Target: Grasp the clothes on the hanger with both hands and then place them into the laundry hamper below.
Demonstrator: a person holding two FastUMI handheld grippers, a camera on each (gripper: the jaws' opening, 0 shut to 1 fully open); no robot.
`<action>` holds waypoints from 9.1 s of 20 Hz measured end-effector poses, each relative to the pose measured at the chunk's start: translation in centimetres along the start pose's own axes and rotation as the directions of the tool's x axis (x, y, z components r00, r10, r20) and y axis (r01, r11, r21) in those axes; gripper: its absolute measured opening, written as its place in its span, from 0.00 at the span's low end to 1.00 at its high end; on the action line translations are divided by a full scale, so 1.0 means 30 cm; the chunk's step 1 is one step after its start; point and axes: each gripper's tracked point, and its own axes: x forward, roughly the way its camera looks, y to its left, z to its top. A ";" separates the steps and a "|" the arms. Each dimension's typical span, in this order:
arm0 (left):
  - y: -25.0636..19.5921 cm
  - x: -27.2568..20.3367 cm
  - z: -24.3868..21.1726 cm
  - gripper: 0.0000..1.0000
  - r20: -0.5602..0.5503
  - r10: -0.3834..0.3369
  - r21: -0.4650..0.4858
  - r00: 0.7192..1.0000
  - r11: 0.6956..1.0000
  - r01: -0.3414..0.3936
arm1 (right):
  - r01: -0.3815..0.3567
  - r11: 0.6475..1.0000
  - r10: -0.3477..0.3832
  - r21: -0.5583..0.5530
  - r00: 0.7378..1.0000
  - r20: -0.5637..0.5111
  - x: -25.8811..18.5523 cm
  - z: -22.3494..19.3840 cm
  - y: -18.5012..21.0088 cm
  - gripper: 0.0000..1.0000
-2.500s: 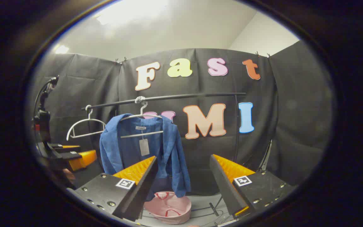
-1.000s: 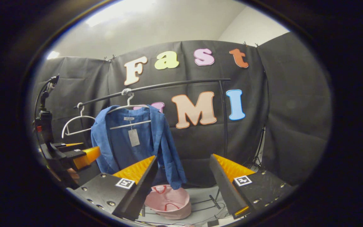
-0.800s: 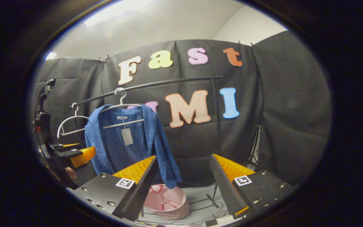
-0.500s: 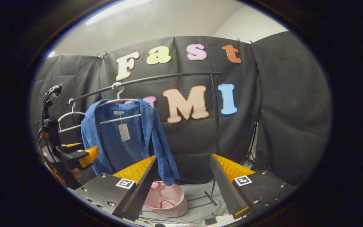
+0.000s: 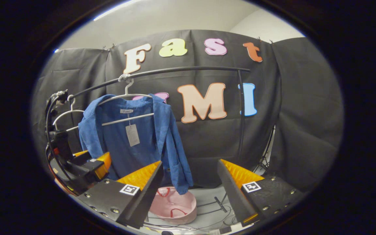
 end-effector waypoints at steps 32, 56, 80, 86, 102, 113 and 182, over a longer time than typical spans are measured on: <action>0.121 0.018 0.171 0.02 0.086 -0.112 -0.008 0.990 0.994 0.113 | -0.290 0.955 0.285 -0.060 0.955 -0.086 0.789 -0.030 0.424 0.99; 0.358 -0.070 0.362 0.03 0.131 0.149 0.006 0.980 0.988 -0.151 | -0.191 0.965 0.210 -0.182 0.974 0.090 0.984 0.131 0.323 0.06; 0.503 0.098 0.344 0.02 0.115 0.249 0.019 0.962 0.967 -0.252 | -0.037 0.997 0.015 0.074 0.961 0.277 1.198 0.438 0.119 0.06; 0.482 0.209 0.222 0.02 0.024 0.251 -0.004 0.968 0.968 -0.250 | -0.016 0.999 0.004 0.051 0.975 0.220 1.267 0.292 0.133 0.06; 0.413 0.219 -0.135 0.03 -0.145 0.236 -0.020 0.961 0.970 -0.242 | 0.032 0.997 -0.034 -0.075 0.999 -0.031 1.218 -0.186 -0.048 0.06; 0.311 0.250 -0.311 0.03 -0.228 0.093 0.040 0.969 0.995 -0.086 | -0.004 0.997 -0.013 -0.079 0.976 -0.218 0.951 -0.436 -0.030 0.06; -0.058 0.517 -1.148 0.29 -0.817 -0.047 -0.069 0.574 0.998 -0.016 | -0.291 0.955 0.202 0.052 0.514 -0.834 0.877 -1.380 0.429 0.12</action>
